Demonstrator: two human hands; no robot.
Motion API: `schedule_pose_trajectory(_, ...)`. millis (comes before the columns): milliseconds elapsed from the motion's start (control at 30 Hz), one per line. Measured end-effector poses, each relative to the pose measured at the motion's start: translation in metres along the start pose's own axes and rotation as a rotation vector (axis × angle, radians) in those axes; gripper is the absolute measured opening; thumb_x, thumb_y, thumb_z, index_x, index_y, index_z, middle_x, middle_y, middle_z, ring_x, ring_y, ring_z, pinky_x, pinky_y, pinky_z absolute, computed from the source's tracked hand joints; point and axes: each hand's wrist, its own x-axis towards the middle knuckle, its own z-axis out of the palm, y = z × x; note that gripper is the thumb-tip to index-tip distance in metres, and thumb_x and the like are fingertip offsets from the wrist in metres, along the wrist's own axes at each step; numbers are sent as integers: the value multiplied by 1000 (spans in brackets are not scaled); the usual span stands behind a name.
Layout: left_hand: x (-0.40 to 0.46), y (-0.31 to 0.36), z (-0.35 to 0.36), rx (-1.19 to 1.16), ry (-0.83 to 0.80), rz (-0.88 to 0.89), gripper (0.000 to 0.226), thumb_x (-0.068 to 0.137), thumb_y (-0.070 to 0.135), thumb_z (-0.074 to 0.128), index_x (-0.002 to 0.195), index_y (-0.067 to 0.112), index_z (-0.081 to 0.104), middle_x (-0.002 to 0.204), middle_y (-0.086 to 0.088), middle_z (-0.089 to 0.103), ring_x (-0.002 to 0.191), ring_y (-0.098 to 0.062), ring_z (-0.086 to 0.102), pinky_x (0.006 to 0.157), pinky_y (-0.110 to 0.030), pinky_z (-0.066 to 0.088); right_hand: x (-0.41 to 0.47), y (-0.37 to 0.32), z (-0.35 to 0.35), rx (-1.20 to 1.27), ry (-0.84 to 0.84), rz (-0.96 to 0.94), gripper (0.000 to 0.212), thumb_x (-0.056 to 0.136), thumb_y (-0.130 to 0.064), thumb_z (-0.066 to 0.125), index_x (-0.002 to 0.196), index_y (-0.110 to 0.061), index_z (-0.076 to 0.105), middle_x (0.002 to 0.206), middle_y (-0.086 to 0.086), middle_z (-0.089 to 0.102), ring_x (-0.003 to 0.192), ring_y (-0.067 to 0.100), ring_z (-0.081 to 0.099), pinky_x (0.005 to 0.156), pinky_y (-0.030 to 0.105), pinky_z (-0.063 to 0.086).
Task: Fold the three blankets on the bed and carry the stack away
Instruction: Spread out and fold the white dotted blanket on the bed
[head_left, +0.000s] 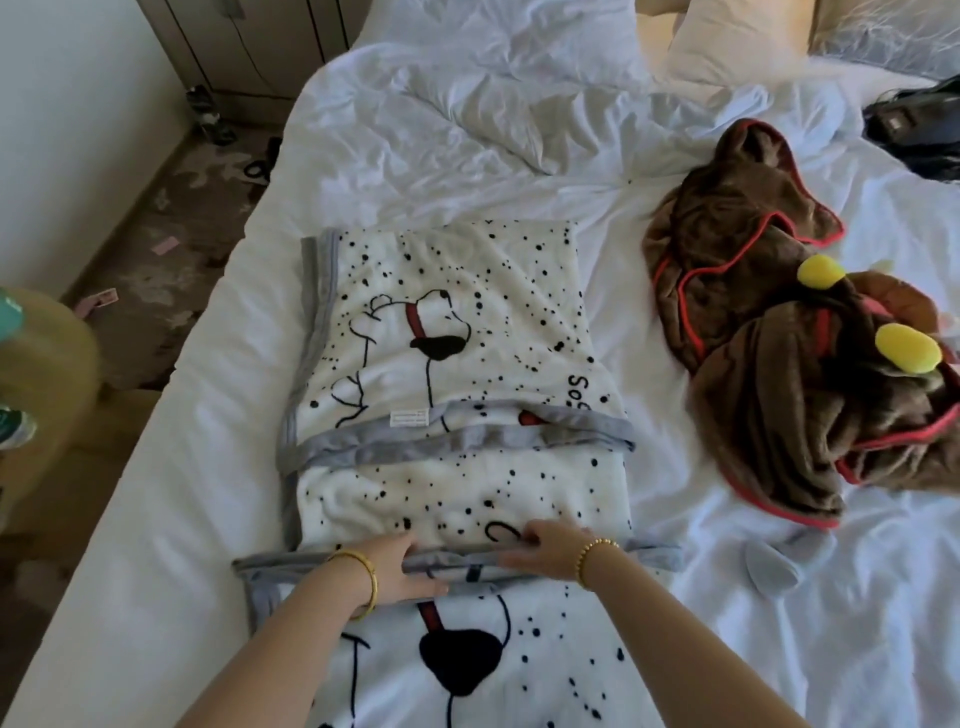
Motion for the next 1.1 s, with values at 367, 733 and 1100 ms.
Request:
schedule_pose_trajectory(367, -27, -15, -3, 209, 461, 82, 25, 93, 33, 45, 113, 20, 37, 82, 4, 53, 75, -19, 55, 56, -25, 37, -20, 23, -2, -283, 212, -6, 28, 90, -16, 45, 117, -21, 47, 117, 4, 58, 114, 25, 52, 103, 37, 31)
schedule_pose_trajectory(733, -10, 35, -41, 30, 1214, -54, 25, 82, 2, 62, 107, 3, 56, 96, -19, 62, 81, -31, 60, 65, -37, 48, -1, -24, -21, -175, 1071, 87, 50, 82, -1, 51, 130, -6, 38, 131, 16, 38, 121, 34, 39, 112, 47, 27)
schedule_pose_trajectory(1100, 22, -16, -13, -226, 854, -421, 52, 96, 40, 34, 145, 31, 20, 154, -9, 4, 142, -32, 5, 114, -54, 9, 21, 6, -11, -7, 776, 153, 61, 99, -33, 31, 150, -18, 2, 157, 2, 3, 144, 30, 2, 117, 48, 6)
